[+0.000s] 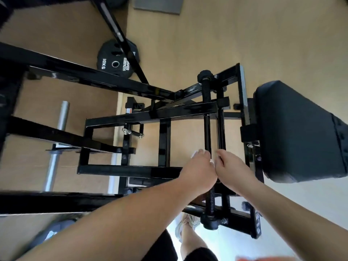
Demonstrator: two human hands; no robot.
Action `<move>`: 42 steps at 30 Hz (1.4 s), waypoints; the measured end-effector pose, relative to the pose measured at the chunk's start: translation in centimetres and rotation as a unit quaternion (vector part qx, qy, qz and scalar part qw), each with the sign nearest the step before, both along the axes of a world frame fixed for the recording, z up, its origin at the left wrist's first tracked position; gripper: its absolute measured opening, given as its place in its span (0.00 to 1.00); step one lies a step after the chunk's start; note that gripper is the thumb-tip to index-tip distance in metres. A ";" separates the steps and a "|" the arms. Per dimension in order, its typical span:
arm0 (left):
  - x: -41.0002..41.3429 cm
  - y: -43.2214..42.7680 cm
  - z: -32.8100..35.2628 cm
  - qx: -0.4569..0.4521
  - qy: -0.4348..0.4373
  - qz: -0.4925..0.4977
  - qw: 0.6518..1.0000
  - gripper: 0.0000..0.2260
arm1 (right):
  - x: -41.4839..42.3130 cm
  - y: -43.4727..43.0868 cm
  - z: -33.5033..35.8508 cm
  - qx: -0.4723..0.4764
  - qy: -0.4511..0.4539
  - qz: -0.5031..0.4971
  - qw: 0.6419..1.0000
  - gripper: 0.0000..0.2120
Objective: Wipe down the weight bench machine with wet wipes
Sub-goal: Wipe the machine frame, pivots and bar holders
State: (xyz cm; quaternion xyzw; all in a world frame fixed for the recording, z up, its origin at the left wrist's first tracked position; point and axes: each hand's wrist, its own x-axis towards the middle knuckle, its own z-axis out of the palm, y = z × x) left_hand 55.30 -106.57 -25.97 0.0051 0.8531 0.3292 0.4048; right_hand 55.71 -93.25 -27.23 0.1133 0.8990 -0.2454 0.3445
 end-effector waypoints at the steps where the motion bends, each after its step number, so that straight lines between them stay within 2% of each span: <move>1: -0.2 -0.4 1.5 -0.001 0.020 0.014 1.000 0.19 | -0.3 -0.5 1.1 -0.011 0.012 -0.003 1.000 0.20; 3: -0.5 -1.5 5.0 -0.009 0.062 0.027 0.998 0.19 | -1.2 -1.4 3.7 -0.034 0.039 -0.005 0.999 0.20; 8: 2.5 -5.9 12.5 -0.007 0.039 0.067 0.997 0.17 | -0.9 -4.2 9.4 -0.081 0.079 0.017 0.993 0.20; 12: 6.8 -9.8 17.5 0.005 0.112 0.141 0.984 0.11 | 1.0 -7.7 13.5 -0.109 0.084 0.071 0.988 0.17; 14: 8.9 -11.5 19.8 0.040 0.168 0.206 0.963 0.07 | 2.1 -9.3 15.3 -0.146 0.099 0.073 0.982 0.15; 18: 13.3 -14.6 23.4 0.063 0.265 0.311 0.911 0.09 | 4.3 -12.9 20.6 -0.187 0.144 0.086 0.968 0.14; 22: 18.1 -18.8 25.8 0.092 0.314 0.390 0.861 0.09 | 7.7 -17.1 25.1 -0.185 0.212 0.144 0.949 0.18; 25: 21.8 -22.4 26.8 0.086 0.347 0.437 0.825 0.06 | 11.2 -20.9 26.7 -0.213 0.234 0.171 0.933 0.15; 27: 24.3 -24.5 27.0 0.085 0.345 0.460 0.814 0.05 | 14.0 -23.2 27.1 -0.215 0.282 0.195 0.915 0.13; 31: 28.9 -28.2 26.8 0.094 0.337 0.468 0.812 0.05 | 18.9 -26.7 26.4 -0.216 0.377 0.243 0.867 0.15; 34: 31.7 -30.5 25.9 0.076 0.336 0.482 0.806 0.05 | 22.4 -28.0 25.3 -0.224 0.388 0.275 0.851 0.14; 36: 33.7 -31.4 24.8 0.063 0.328 0.486 0.808 0.05 | 24.7 -28.2 24.5 -0.227 0.364 0.286 0.857 0.13; 39: 36.4 -31.2 22.7 0.047 0.293 0.497 0.816 0.08 | 27.6 -26.9 22.7 -0.205 0.304 0.286 0.885 0.11; 42: 38.3 -29.5 20.8 0.021 0.259 0.485 0.835 0.07 | 29.1 -24.7 20.4 -0.169 0.232 0.252 0.924 0.13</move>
